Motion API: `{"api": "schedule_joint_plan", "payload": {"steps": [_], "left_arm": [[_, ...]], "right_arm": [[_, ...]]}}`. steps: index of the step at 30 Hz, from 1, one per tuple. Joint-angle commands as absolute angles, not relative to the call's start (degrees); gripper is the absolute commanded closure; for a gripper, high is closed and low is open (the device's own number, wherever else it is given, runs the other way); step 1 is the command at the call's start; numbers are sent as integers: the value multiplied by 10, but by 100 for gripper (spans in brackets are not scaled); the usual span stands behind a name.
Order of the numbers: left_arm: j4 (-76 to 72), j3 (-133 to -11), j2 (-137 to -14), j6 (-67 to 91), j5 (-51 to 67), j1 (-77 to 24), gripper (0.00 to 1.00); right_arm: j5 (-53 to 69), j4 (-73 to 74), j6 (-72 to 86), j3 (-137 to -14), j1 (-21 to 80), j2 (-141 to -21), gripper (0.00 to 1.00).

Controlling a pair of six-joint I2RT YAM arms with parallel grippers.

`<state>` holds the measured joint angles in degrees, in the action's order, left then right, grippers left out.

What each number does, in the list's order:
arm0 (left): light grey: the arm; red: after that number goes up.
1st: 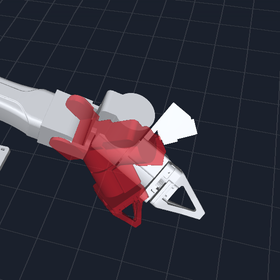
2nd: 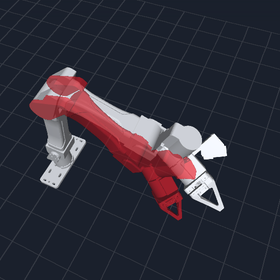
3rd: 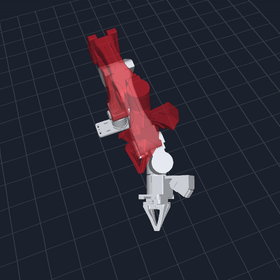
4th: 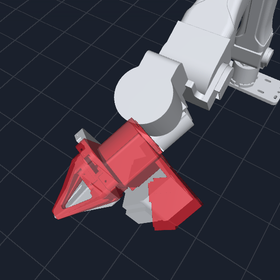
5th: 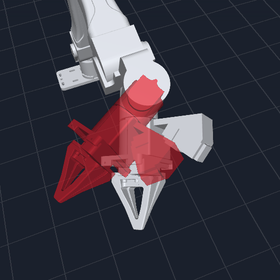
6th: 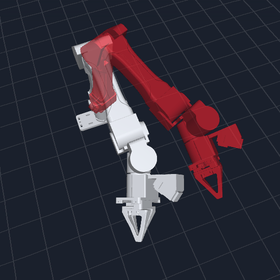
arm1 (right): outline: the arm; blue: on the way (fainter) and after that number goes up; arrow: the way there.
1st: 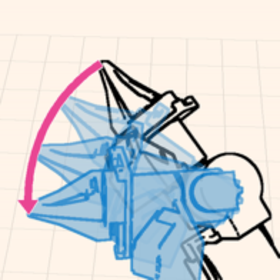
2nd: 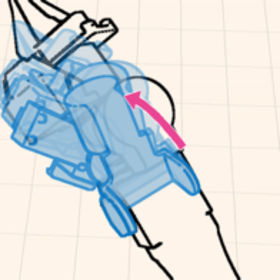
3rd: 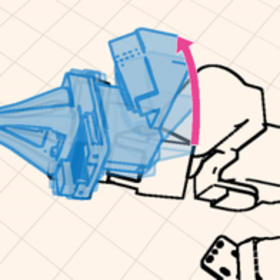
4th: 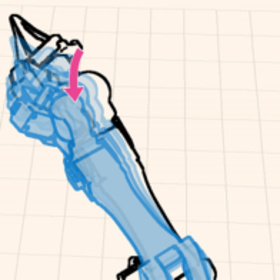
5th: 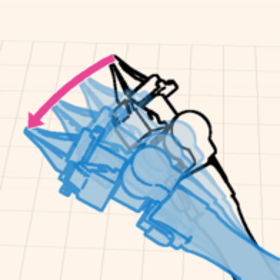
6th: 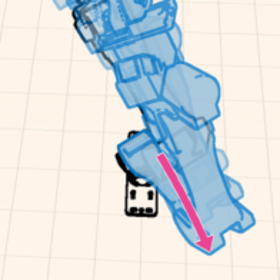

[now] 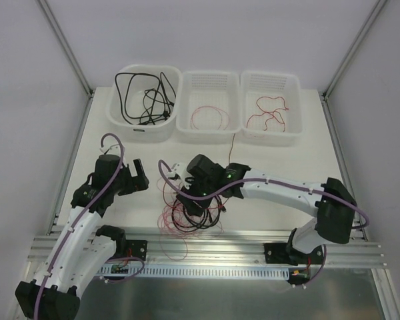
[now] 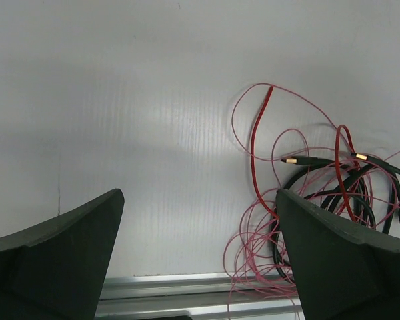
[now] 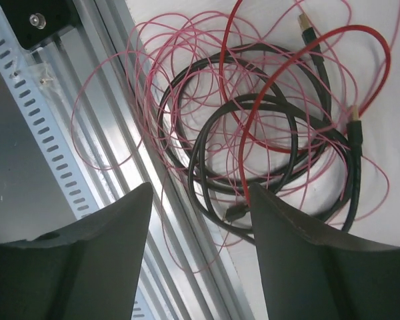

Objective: Untangle the cables

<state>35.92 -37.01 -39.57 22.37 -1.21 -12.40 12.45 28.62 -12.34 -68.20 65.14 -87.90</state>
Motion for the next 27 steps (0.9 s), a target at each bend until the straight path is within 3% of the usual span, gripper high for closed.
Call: {"api": "schedule_joint_plan", "payload": {"steps": [1,6,10,12,13,16,23,27], "left_arm": [[324,-370,-395,236,-29,-124,1],[323,-374,-404,224,-17,-108,1],[322,-373,-406,221,-4,-105,1],[321,-374,-407,220,-1,-105,1],[322,-374,-408,220,-1,-104,1],[315,-372,-410,216,27,-105,1],[274,-360,-409,200,138,-105,1],[255,-352,-404,196,177,-105,1]], "right_arm": [[147,263,-150,-711,655,-925,37],[128,245,-149,-718,654,-984,39],[118,239,-149,-724,654,-1018,46],[118,245,-149,-729,654,-1017,61],[120,250,-152,-734,654,-1012,81],[115,300,-163,-773,653,-976,99],[28,472,-206,-965,651,-835,99],[-45,492,-224,-1073,648,-756,100]]}}
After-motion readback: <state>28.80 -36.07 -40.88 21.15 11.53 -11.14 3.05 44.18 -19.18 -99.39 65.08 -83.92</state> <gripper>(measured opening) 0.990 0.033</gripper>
